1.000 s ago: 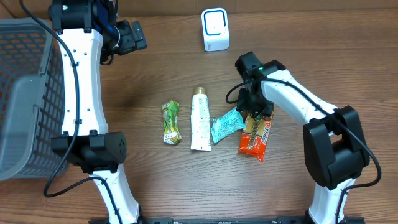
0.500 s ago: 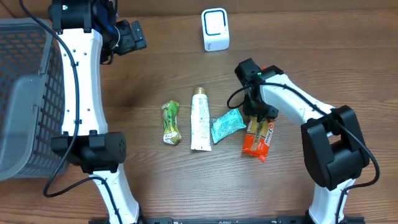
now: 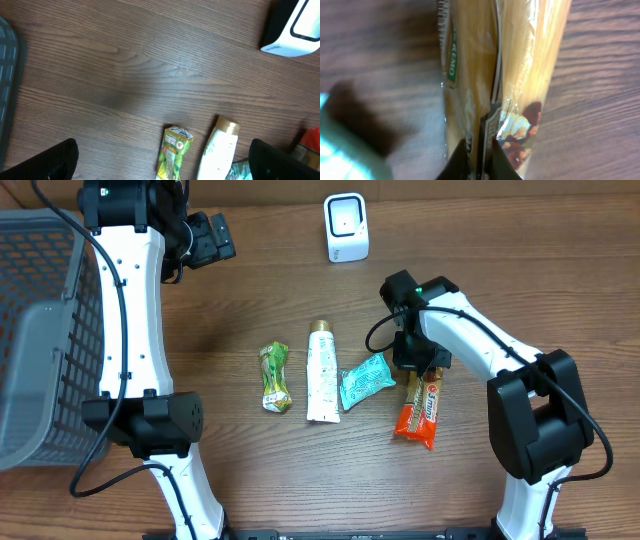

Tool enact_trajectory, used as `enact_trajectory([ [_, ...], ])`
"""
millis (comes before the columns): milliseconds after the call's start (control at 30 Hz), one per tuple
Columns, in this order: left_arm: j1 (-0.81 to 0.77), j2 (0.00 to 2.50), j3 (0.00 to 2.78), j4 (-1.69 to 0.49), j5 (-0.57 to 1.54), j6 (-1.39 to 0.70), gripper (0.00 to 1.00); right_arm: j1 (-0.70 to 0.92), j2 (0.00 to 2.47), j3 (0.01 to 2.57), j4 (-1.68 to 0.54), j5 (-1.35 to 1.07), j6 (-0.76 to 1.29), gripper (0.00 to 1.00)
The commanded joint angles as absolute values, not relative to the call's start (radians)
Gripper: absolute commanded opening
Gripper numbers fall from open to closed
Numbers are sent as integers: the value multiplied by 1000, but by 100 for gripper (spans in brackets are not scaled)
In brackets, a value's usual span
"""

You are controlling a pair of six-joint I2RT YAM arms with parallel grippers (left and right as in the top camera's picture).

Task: Scan the item barcode
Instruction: 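Grasp the spaghetti package with the right gripper and rotate it upright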

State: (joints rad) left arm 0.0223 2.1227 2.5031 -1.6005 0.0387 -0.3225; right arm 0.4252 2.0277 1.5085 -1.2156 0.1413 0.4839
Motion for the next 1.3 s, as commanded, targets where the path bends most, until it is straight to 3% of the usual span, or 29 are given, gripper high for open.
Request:
enact_trajectory([
  [0, 25, 2108, 2522, -1599, 44, -337, 100, 419, 1985, 1610, -1237, -52, 320, 4],
  [133, 25, 2108, 2522, -1599, 44, -337, 100, 382, 1872, 1624, -1198, -391, 160, 4],
  [367, 25, 2108, 2522, -1599, 44, -337, 100, 244, 1842, 1525, -1113, -654, -57, 4],
  [633, 25, 2108, 2522, -1599, 44, -337, 100, 73, 1843, 1203, -851, -891, -88, 4],
  [767, 25, 2108, 2522, -1599, 44, -337, 100, -4, 1844, 1093, -793, -895, -86, 4],
  [800, 25, 2108, 2522, -1599, 44, -337, 100, -22, 1844, 1083, -791, -865, -78, 9],
  [833, 25, 2108, 2522, -1599, 44, -337, 99, -46, 1844, 1081, -796, -818, -64, 28],
  [867, 25, 2108, 2522, -1599, 44, -337, 99, -68, 1844, 1082, -796, -787, -43, 36],
  [1067, 25, 2108, 2522, -1599, 44, -337, 100, -229, 1843, 1215, -881, -812, -35, 49],
  [1267, 25, 2108, 2522, -1599, 44, -337, 100, -161, 1840, 1372, -1069, -684, -88, 56],
])
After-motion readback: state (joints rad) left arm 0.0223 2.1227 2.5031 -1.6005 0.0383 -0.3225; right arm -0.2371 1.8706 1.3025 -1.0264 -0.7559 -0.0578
